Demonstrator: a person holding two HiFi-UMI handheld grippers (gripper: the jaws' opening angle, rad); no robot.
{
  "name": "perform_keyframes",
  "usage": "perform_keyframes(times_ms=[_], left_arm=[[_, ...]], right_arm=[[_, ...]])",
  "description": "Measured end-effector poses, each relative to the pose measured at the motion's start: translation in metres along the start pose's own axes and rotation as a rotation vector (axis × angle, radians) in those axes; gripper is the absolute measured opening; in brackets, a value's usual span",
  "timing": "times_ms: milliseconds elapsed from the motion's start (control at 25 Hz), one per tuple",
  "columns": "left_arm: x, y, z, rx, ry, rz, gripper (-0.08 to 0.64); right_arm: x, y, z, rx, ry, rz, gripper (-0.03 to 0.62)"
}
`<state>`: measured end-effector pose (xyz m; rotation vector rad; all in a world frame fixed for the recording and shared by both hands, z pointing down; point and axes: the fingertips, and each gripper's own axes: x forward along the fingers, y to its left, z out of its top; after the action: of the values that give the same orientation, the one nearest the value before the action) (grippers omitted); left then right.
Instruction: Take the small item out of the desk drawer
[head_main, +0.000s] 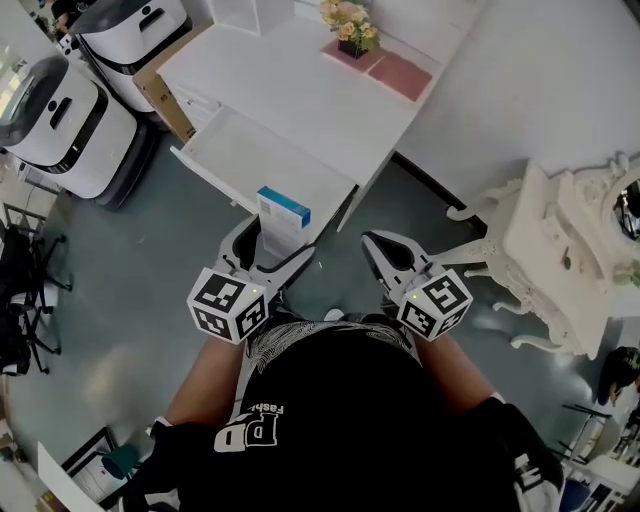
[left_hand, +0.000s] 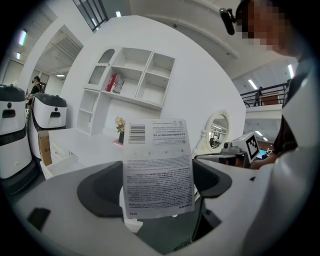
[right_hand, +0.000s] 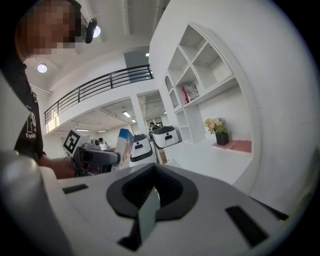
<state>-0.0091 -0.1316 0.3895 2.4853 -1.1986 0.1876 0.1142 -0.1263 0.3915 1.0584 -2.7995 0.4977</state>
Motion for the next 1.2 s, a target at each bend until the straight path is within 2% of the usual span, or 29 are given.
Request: perform_keyframes(times_ms=[240,400,640,1200], left_arm=[[-0.021,-0.027,-0.010,-0.019,-0.033,0.053,0.425],[-0.034,-0.035,-0.013,-0.001,-0.019,0.055,0.425],[-0.040,-0.029,-0.007,-0.025,-0.024,0.026,0.425],[-0.057,0.005,0.011,0.023,0.006,-0.028,0.425]], right_arm=[[-0.028,0.002,-0.010,0.025,-0.014,0.012,0.006],[-0.032,0.012,-0.011,0.023,-0.015,0.017,0.006],[-0.028,0.025,-0.005,0.009,-0.016,0.016,0.006],[-0.001,0.040,0.015,0.005,-0.036,-0.064,0.006]])
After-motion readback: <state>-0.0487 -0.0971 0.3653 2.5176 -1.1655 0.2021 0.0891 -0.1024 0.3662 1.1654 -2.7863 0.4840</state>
